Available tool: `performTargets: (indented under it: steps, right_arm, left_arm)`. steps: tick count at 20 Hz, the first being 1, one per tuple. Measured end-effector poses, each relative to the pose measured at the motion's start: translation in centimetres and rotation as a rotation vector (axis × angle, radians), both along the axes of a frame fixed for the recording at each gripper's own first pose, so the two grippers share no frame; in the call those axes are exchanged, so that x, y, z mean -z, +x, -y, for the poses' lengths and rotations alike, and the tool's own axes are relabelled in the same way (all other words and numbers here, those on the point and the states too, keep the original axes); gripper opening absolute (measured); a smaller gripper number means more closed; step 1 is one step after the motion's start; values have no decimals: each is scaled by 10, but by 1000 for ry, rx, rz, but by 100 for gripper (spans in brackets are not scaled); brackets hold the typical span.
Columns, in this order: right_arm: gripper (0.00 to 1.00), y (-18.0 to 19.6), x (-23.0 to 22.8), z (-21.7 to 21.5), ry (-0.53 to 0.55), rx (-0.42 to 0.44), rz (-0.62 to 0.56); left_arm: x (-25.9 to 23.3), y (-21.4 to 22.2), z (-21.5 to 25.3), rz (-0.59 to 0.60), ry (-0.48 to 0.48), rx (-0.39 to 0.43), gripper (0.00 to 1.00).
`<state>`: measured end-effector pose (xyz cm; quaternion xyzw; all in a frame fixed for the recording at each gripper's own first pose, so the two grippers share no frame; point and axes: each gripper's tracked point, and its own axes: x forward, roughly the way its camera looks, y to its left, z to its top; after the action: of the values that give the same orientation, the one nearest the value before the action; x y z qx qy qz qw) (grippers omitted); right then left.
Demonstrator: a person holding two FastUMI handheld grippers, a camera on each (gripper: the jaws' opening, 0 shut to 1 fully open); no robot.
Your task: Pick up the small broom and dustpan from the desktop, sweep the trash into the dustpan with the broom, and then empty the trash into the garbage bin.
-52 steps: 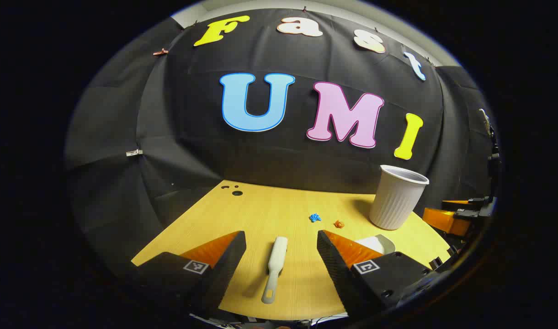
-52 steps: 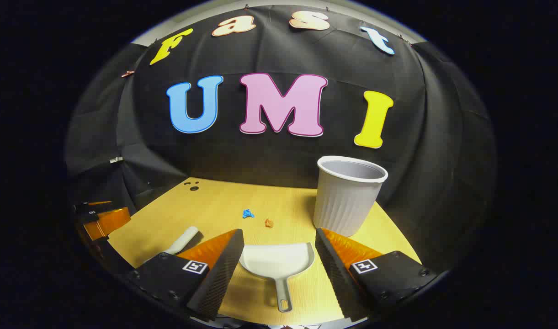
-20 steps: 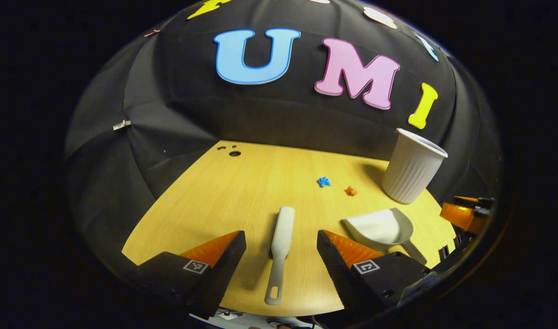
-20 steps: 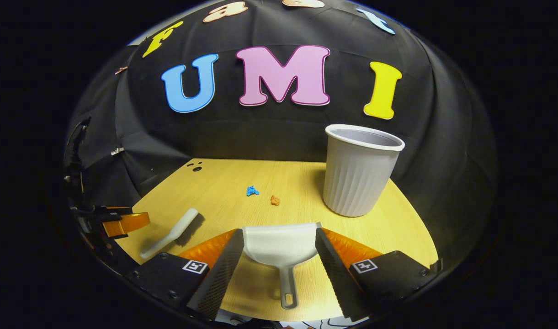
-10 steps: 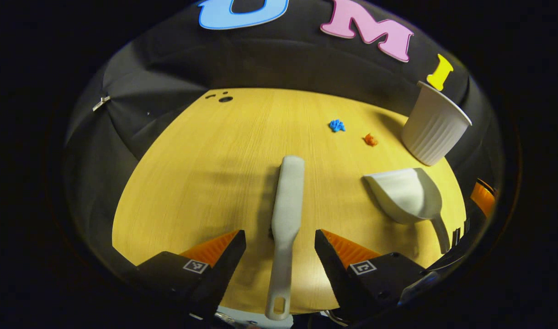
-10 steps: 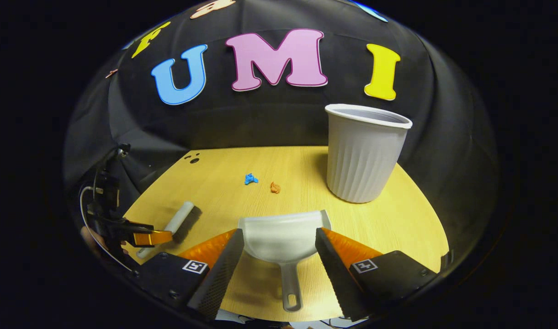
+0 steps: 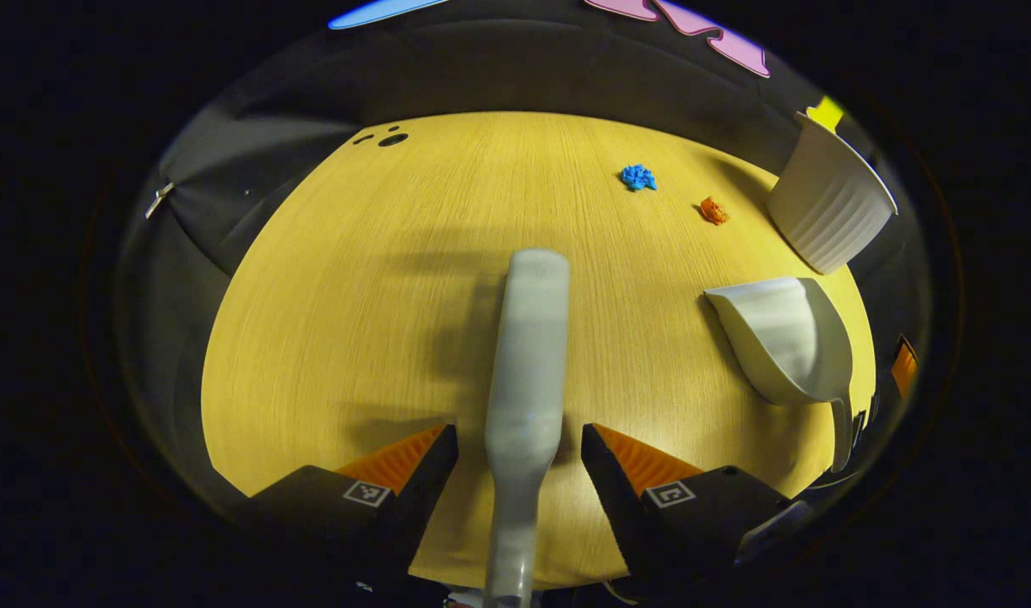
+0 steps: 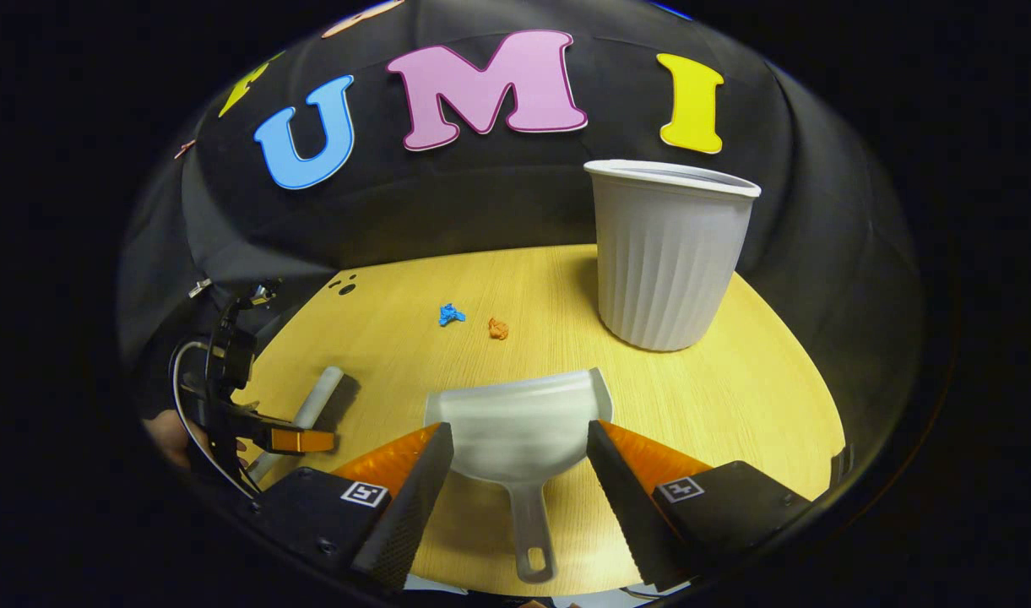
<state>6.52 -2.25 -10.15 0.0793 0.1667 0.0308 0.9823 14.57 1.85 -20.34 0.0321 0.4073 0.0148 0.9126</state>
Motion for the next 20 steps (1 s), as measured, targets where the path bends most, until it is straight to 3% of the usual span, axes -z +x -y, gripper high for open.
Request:
performTargets:
  steps: [2,4,11,17,20]
  right_arm:
    - [99,1,5,-1,4,-5,-17]
    - [99,1,9,-1,3,-9,-32]
    - [99,-1,19,-8,-6,-30,-66]
    - [99,-6,26,-14,-12,-47,-107]
    - [99,-9,30,-18,6,-54,-134]
  left_arm:
    - [8,0,5,-27,-11,11,92]
    - [12,-1,2,-30,0,1,82]
    - [14,2,-6,21,24,-12,42]
    - [12,-2,-3,87,40,33,27]
    - [8,-11,-6,99,20,28,25]
